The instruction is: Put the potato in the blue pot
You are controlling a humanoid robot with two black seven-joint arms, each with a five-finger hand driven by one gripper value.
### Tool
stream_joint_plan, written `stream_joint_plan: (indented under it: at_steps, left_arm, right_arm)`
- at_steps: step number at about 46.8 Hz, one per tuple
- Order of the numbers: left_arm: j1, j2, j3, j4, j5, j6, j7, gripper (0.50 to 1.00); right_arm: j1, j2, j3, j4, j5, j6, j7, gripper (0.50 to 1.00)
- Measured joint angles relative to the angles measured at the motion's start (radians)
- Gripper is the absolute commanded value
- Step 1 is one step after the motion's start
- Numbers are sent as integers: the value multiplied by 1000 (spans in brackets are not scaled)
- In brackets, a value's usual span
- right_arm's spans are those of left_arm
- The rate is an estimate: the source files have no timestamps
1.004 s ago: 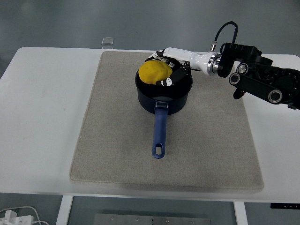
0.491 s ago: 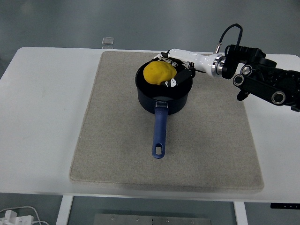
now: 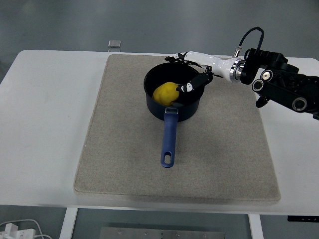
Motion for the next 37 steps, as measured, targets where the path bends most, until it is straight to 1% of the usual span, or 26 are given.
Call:
stream_joint_plan:
  at_steps: [5, 13, 16, 20, 24, 28, 34, 37]
  left_arm:
    - [-1, 0, 0, 0, 0, 0, 0, 1000]
    - [0, 0, 0, 0, 0, 0, 0, 1000]
    - [0, 0, 0, 0, 1, 0, 0, 1000]
    - [0, 0, 0, 0, 1, 0, 0, 1000]
    - [0, 0, 0, 0, 1, 0, 0, 1000]
    - [1, 0, 0, 0, 1, 0, 0, 1000]
    - [0, 0, 0, 0, 0, 0, 0, 1000]
    - [0, 0, 0, 0, 0, 0, 0, 1000]
  right_arm:
    - [1, -6, 4, 0, 2, 0, 0, 948]
    - [5, -64, 29, 0, 10, -1, 1, 948]
    - [3, -91, 80, -1, 14, -1, 1, 946]
    - [-28, -125, 168, -3, 54, 1, -5, 948]
    - [-73, -162, 226, -26, 149, 8, -8, 946]
    - [-111, -189, 249, -73, 297, 10, -9, 948]
    - [-165, -193, 250, -163, 545, 14, -18, 946]
    - [-183, -191, 250, -210, 651, 14, -44, 946]
